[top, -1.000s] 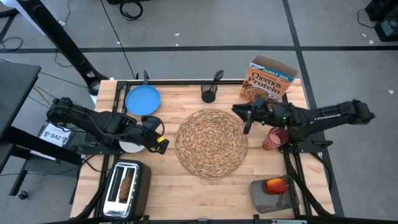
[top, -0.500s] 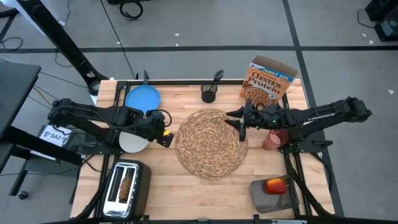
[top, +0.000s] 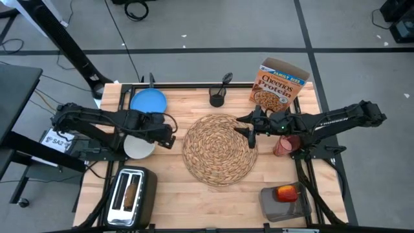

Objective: Arrange a breakfast setting
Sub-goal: Put the white bowl on the brown placemat

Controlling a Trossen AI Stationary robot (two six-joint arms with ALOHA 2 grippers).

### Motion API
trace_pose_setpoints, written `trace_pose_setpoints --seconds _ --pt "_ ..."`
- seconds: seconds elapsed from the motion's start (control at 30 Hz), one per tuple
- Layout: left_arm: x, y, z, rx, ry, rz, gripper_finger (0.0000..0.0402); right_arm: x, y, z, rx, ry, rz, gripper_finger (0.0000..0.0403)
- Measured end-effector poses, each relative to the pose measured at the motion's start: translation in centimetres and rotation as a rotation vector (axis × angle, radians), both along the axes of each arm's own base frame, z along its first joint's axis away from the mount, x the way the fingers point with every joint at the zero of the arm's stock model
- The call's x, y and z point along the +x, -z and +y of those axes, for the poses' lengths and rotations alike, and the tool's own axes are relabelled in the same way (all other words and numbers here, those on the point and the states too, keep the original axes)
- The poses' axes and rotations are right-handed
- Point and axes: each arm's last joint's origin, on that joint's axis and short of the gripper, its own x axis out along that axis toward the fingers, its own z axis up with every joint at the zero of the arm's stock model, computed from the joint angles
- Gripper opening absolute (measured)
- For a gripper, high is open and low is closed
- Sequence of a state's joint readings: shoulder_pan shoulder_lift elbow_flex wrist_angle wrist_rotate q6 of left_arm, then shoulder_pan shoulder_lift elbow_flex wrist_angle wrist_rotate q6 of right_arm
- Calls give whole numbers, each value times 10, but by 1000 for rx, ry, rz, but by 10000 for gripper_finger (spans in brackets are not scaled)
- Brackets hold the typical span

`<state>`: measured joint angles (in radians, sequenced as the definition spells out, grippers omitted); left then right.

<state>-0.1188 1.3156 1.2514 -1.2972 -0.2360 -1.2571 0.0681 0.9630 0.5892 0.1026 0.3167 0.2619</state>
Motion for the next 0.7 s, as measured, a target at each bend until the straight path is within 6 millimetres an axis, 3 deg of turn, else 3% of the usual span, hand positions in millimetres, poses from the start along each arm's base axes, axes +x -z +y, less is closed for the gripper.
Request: trace_pose_setpoints --seconds 0.2,0.33,0.7 --pt "-4 5 32 -5 -62 84 208 0 0 -4 28 31 -5 231" --pt "-6 20 49 -41 -102 120 208 0 0 -5 30 33 -6 234" --pt "-9 57 26 -113 -208 144 208 5 8 1 72 24 28 233"
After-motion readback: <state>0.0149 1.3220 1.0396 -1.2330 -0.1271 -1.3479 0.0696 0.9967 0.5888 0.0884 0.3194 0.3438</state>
